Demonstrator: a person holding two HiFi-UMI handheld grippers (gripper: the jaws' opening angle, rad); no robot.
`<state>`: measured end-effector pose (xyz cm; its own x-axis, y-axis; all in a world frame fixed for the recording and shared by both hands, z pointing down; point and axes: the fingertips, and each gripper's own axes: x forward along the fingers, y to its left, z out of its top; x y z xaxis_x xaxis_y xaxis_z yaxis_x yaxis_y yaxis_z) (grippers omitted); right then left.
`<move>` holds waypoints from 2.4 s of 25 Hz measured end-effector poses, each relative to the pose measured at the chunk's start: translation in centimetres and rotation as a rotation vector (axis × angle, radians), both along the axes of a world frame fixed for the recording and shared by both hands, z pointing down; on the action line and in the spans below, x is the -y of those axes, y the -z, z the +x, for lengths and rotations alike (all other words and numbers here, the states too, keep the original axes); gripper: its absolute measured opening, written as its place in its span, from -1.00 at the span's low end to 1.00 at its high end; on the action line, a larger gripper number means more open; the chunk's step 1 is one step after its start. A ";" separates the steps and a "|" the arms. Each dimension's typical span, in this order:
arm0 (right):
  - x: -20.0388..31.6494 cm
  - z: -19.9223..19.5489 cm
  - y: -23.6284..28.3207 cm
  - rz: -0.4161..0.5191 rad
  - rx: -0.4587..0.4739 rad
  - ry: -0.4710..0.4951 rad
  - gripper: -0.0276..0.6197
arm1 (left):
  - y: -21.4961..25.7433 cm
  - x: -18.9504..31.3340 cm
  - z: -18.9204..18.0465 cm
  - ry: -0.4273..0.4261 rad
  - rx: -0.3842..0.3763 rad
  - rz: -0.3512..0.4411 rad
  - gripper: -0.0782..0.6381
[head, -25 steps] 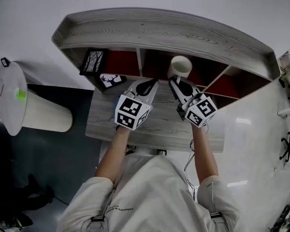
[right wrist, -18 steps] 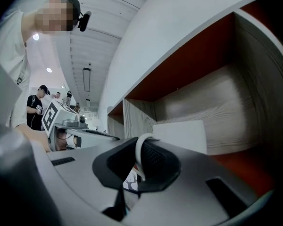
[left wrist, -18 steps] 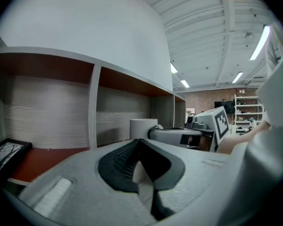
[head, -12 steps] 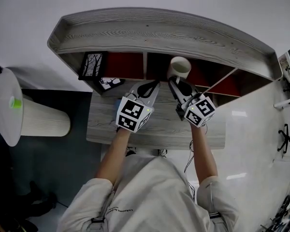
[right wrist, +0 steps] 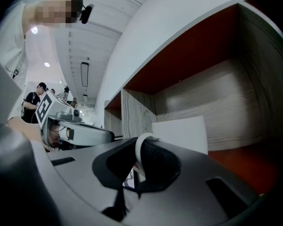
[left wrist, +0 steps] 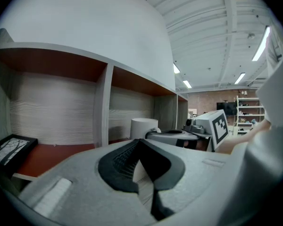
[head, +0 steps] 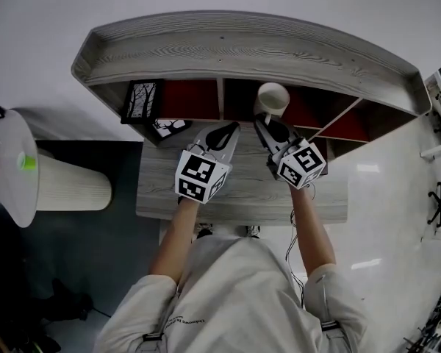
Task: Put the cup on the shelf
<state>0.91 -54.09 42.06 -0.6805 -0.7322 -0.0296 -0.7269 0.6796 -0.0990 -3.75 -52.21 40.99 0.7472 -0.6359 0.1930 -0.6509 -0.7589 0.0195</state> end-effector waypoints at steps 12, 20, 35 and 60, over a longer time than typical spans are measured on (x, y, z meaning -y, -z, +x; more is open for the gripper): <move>1.4 0.5 -0.2 -0.064 -0.016 -0.062 -0.84 | 0.0 0.1 -0.3 0.009 -0.010 -0.003 -0.76; 1.2 1.1 -0.3 -0.057 -0.023 -0.090 -0.84 | -0.1 0.0 -0.4 0.011 -0.011 -0.003 -0.76; 3.5 -1.0 -0.2 -0.136 -0.086 -0.103 -0.66 | -0.1 -0.4 -0.4 0.006 -0.010 -0.006 -0.76; 3.6 1.2 -0.4 -0.117 -0.106 -0.180 -0.61 | -0.5 -1.0 1.0 -0.012 0.003 0.001 -0.76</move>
